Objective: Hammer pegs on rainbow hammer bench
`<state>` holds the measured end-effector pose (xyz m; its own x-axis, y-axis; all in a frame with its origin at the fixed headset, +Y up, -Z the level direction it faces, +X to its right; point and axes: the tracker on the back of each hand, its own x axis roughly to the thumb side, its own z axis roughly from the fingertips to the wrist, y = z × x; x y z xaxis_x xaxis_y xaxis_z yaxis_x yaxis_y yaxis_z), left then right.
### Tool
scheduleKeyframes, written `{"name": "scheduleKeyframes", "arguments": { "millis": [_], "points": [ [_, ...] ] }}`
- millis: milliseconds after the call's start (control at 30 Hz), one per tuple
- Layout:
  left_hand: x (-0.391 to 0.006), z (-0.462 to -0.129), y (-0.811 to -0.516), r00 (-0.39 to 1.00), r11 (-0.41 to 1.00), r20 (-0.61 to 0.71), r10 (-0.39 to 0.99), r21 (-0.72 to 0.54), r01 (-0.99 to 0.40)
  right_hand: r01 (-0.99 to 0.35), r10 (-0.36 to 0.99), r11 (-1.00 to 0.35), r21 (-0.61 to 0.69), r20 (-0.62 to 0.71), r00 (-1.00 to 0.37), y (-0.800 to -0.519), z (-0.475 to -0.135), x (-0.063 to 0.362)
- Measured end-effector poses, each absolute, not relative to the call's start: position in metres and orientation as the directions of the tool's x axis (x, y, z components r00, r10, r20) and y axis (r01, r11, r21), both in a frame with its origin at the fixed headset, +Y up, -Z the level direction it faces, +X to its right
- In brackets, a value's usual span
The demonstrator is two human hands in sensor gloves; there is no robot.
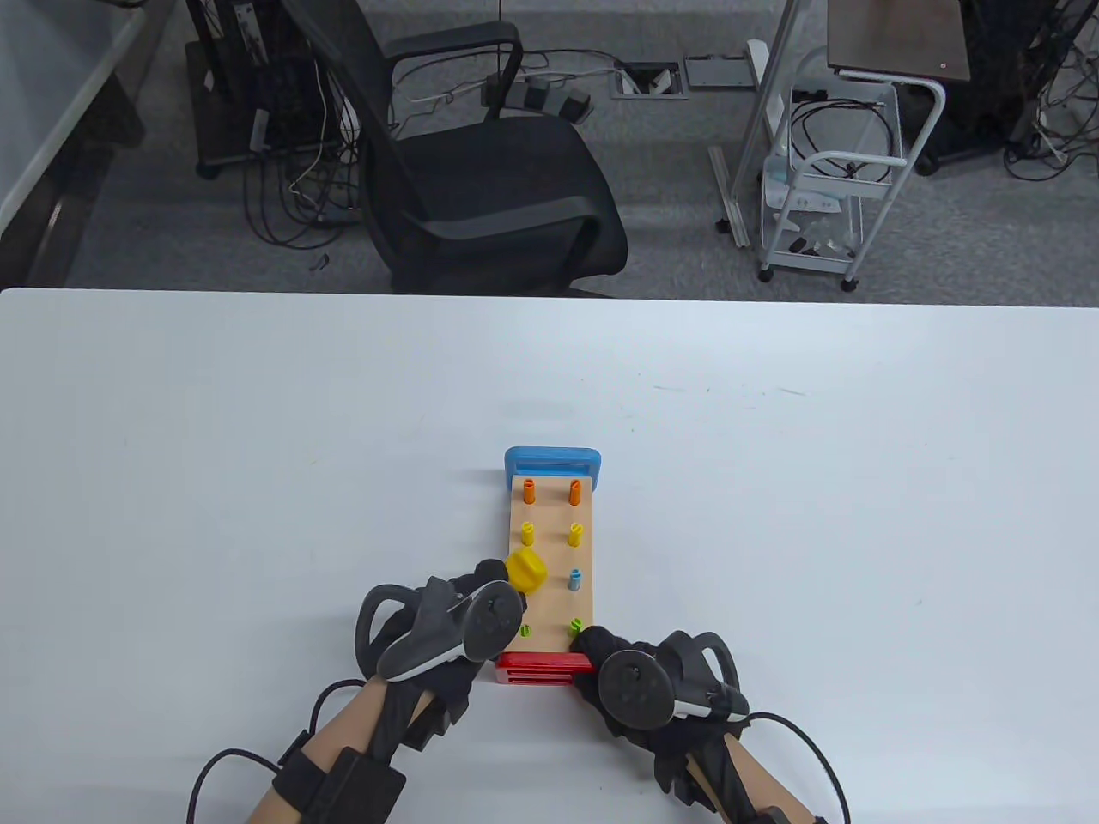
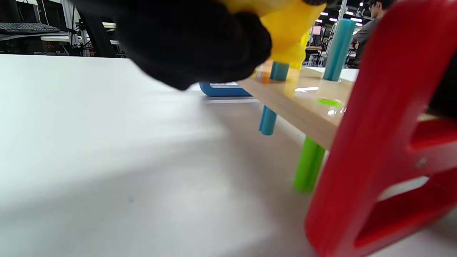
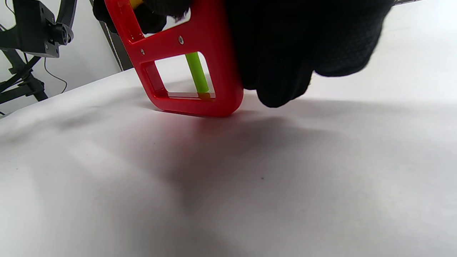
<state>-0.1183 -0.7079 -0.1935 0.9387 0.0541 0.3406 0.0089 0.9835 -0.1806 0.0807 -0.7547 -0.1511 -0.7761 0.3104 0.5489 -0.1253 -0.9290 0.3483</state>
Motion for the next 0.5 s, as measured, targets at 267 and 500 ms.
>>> {"name": "scheduleKeyframes", "arguments": {
  "millis": [267,500],
  "points": [
    [-0.127,-0.188,-0.667,0.890,0.951,0.346,0.297,-0.022,-0.309,-0.127,0.313,-0.928,0.350,0.550,-0.774,-0.755,-0.151,0.081],
    [-0.115,-0.197,-0.706,0.940,0.967,0.341,0.004,-0.242,0.083,-0.127,0.314,-0.928,0.351,0.550,-0.774,-0.755,-0.152,0.081]
  ]
}}
